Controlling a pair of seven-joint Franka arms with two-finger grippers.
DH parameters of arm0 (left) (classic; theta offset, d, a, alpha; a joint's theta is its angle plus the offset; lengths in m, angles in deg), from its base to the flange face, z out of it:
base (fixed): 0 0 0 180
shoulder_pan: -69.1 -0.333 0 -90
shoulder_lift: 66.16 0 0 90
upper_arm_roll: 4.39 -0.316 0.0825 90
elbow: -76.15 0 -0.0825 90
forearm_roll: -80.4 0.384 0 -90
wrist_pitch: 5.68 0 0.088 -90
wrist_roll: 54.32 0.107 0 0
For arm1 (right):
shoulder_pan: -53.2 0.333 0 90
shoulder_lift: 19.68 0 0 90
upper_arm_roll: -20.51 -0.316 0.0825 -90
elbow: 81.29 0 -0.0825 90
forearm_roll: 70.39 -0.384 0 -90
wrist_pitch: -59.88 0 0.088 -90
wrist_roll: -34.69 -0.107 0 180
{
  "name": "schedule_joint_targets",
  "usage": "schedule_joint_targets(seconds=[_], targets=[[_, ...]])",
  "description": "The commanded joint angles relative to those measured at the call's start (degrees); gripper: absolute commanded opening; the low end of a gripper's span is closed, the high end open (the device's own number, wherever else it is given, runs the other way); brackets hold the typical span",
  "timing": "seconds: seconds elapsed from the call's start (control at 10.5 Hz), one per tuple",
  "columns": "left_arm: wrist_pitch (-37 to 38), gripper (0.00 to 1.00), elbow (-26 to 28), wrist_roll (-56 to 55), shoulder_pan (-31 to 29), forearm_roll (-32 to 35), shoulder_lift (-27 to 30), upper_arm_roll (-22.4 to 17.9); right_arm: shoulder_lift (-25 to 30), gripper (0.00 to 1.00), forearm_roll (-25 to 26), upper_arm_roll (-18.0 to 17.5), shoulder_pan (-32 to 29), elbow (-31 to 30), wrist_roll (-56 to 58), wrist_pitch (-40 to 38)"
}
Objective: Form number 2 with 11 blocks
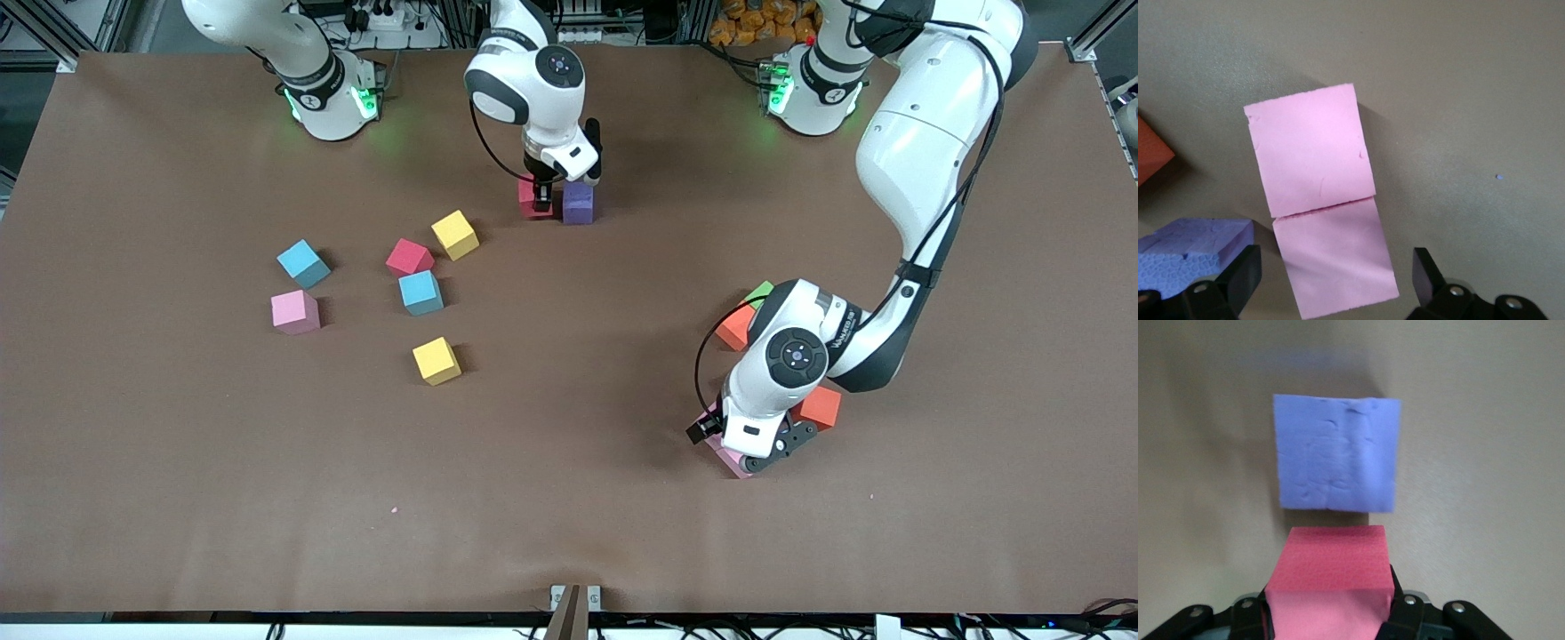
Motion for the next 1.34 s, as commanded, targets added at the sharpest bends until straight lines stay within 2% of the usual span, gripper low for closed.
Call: schedule_joint_targets(seconds=[0.0,0.19,0.48,0.57,0.67,0.76,0.95,1.24], targets=[[0.83,1.00,-0.67,0.35,-1.03,1.51,1.35,-0.41,-1.55,0.05,1.13,0.56,1.16,0.43,0.07,1.78],[4.25,1.00,0.03,2.71,-2.44,1.07,3.37,0.12,-2.35,0.05,1.22,0.56,1.25,0.52,0.16,2.84],[5.23,1.00,7.66,3.43,-4.29,1.06,7.49,0.83,-4.10,0.06,1.40,0.65,0.90,1.84,-0.01,2.85],[5.14,1.00,9.95,4.21,-5.08,1.06,8.55,1.00,-4.46,0.15,1.40,0.73,1.07,1.93,-0.01,3.37],[5.14,1.00,12.23,4.66,-5.87,1.06,9.52,1.09,-4.89,0.33,1.40,0.74,0.81,2.02,-0.01,3.98],[5.14,1.00,14.87,5.36,-6.57,1.06,11.10,1.35,-4.90,0.99,1.40,0.82,0.55,2.36,-0.01,3.81],[4.70,1.00,17.61,5.72,-8.59,1.06,12.51,2.57,-3.85,1.00,1.31,1.26,0.37,2.80,-0.10,2.42],[3.39,1.00,18.41,5.80,-10.36,1.06,11.90,4.25,2.28,1.00,1.13,1.26,-1.82,4.82,-0.19,-7.92]])
